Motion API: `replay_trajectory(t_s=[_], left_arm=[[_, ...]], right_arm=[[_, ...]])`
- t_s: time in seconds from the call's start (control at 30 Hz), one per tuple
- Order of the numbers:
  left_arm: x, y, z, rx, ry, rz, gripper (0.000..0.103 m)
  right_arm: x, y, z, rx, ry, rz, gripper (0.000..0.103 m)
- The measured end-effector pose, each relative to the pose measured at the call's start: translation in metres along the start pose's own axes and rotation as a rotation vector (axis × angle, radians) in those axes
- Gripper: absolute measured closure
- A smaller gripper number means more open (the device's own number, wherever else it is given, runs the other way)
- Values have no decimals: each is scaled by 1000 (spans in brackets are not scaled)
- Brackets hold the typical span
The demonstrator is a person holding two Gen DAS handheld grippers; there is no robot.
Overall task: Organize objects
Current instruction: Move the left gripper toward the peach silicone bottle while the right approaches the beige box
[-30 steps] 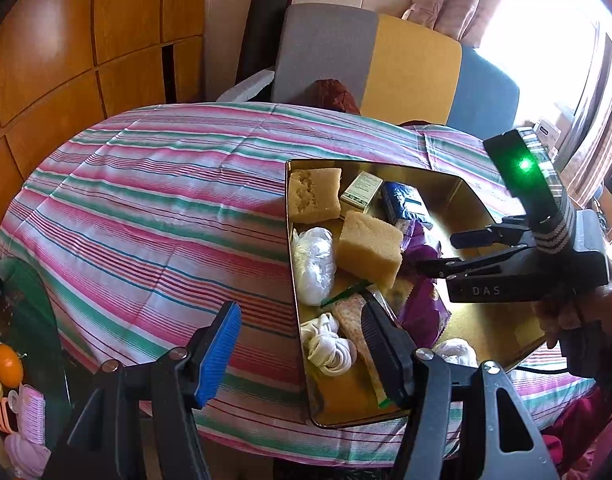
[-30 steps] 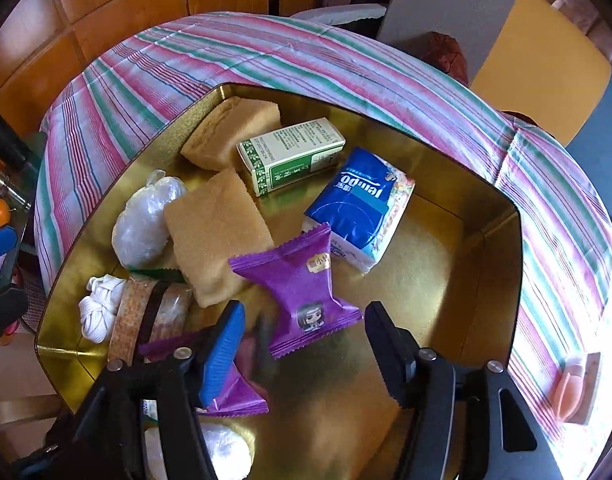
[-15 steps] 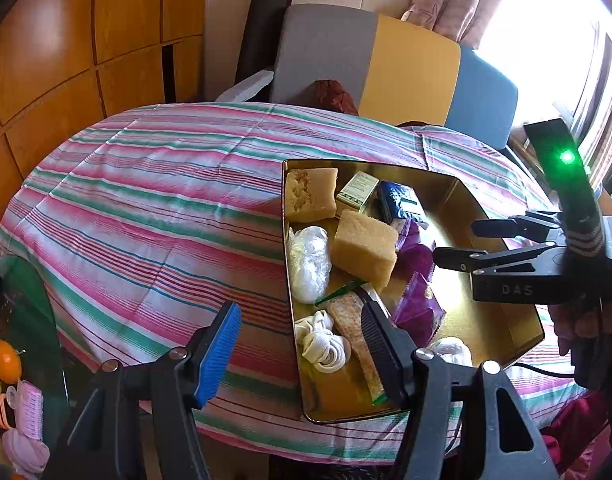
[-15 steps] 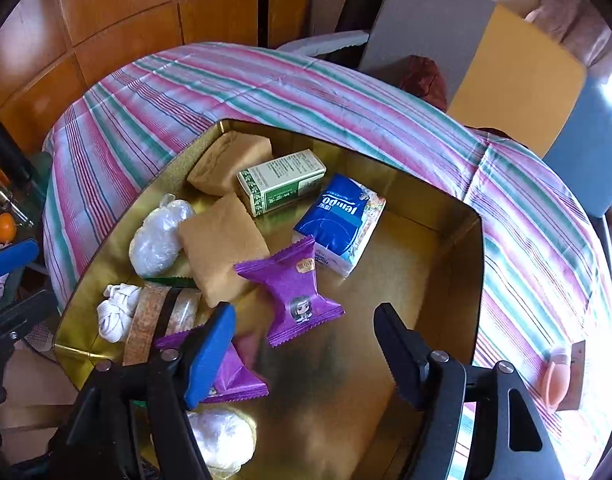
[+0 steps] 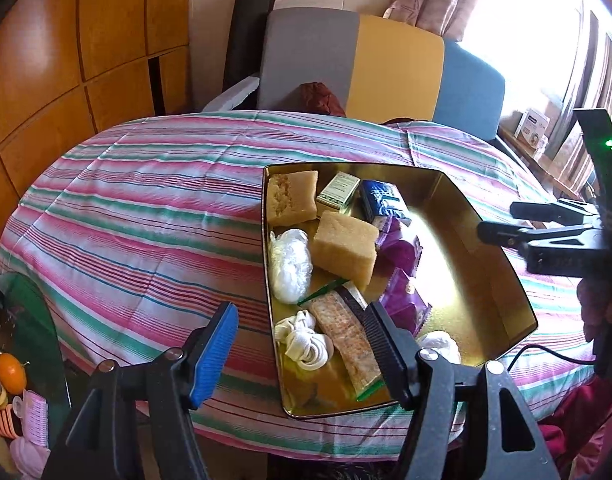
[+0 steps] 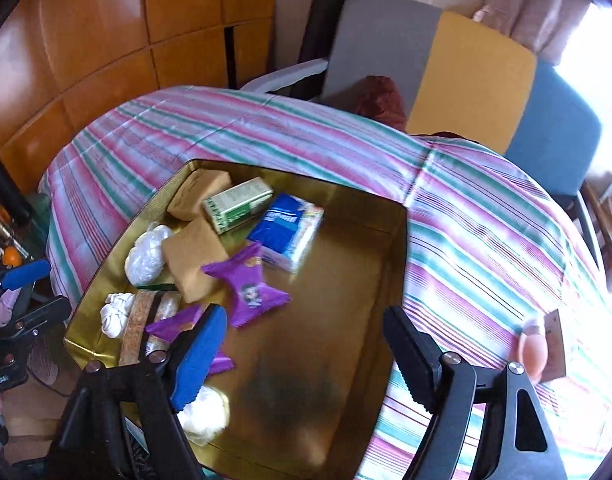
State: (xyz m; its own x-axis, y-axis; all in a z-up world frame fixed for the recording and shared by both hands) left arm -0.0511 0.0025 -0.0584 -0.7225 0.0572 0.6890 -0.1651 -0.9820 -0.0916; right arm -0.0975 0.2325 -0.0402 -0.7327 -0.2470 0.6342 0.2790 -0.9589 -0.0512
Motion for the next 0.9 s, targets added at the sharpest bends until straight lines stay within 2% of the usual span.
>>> replay_trajectory(t_s=[0.43,0.9], left_arm=[[5,-25,1,-28,15,-34,36],[18,-86,1,-81,11,-178,36]], right_arm=[[-31,-90,28,-107,-29,-154,19],[-75,-239,67,-306,-103,-426,13]])
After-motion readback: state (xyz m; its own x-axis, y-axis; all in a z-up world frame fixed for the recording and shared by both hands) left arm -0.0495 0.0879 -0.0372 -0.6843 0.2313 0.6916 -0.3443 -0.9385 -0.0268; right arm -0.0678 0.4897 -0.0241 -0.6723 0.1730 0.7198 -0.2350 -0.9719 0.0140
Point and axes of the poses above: each gripper's, at about its wrist camera, not at the fingertips, and z roughly against the way its jaws point, y to its left, x to its top, the point moved 3 cm from there along -z, roughly the way its jaws point, and after that the axes turned 4 degrees about -y, right-handed, at the moved point
